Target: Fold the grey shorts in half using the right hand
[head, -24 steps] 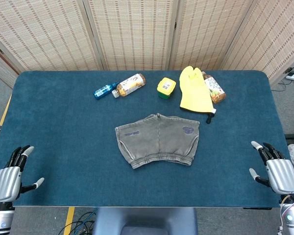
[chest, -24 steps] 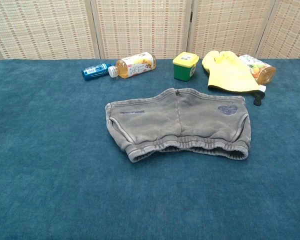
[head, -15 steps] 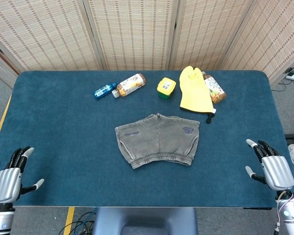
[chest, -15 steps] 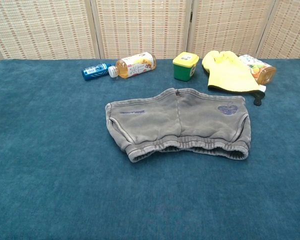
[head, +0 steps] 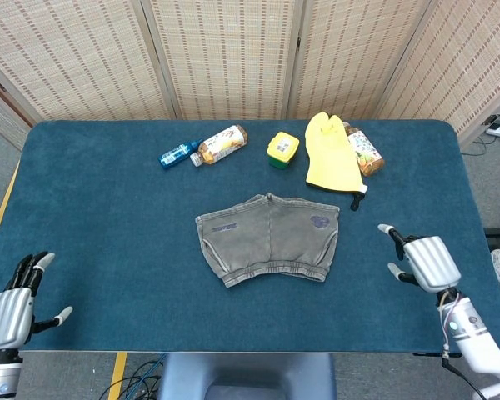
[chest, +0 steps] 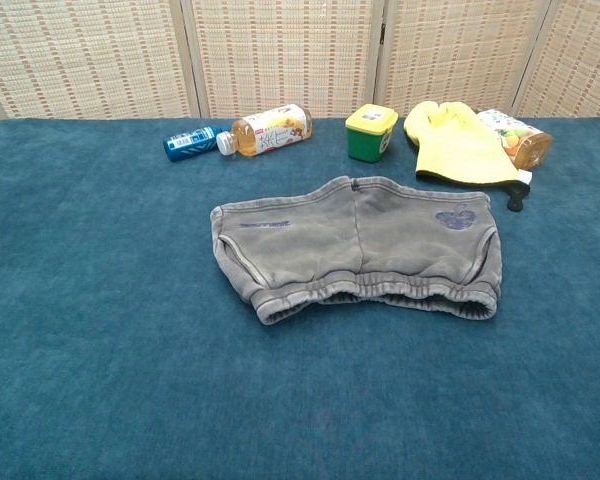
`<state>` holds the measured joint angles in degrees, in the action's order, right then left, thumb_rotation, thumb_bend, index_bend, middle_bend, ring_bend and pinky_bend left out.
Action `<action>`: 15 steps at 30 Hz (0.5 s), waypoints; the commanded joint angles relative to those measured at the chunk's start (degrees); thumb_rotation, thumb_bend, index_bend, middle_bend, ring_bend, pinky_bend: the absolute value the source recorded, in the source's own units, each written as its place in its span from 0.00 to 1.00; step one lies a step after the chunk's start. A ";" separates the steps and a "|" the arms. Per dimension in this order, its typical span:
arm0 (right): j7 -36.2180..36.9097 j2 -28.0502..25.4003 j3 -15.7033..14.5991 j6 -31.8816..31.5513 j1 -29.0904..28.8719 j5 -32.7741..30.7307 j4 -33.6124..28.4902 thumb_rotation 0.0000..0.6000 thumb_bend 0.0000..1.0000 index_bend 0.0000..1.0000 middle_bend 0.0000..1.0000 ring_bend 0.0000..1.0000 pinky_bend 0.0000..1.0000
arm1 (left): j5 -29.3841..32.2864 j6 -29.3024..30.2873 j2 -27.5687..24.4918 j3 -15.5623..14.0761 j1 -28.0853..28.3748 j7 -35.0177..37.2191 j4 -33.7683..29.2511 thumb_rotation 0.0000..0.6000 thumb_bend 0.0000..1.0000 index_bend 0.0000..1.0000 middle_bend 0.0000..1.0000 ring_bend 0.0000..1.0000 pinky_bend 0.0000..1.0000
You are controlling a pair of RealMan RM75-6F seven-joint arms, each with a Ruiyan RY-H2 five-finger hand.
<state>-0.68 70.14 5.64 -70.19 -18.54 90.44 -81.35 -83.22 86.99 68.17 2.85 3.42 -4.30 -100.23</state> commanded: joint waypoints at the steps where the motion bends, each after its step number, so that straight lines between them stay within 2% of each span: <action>1: -1.40 3.34 0.65 4.51 -4.00 0.10 3.81 1.00 0.20 0.27 0.89 0.95 0.96 | 0.13 0.11 -0.04 -0.09 -0.22 0.14 0.18 1.00 0.17 0.14 0.12 0.06 0.28; 6: -2.54 7.70 0.39 10.03 -8.86 0.36 9.15 1.00 0.11 0.32 0.96 1.00 1.00 | 0.43 0.15 -0.19 -0.27 -0.60 0.30 0.43 1.00 0.17 0.14 0.12 0.06 0.28; 15: -1.43 14.68 -1.36 12.78 -15.00 3.89 20.82 1.00 0.10 0.43 0.98 1.00 1.00 | 1.13 0.23 -0.13 -0.46 -1.31 0.78 1.19 1.00 0.17 0.14 0.12 0.06 0.28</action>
<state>-2.76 82.92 4.94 -58.01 -31.93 93.16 -63.15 -82.09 87.21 68.05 2.39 2.11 -3.51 -99.03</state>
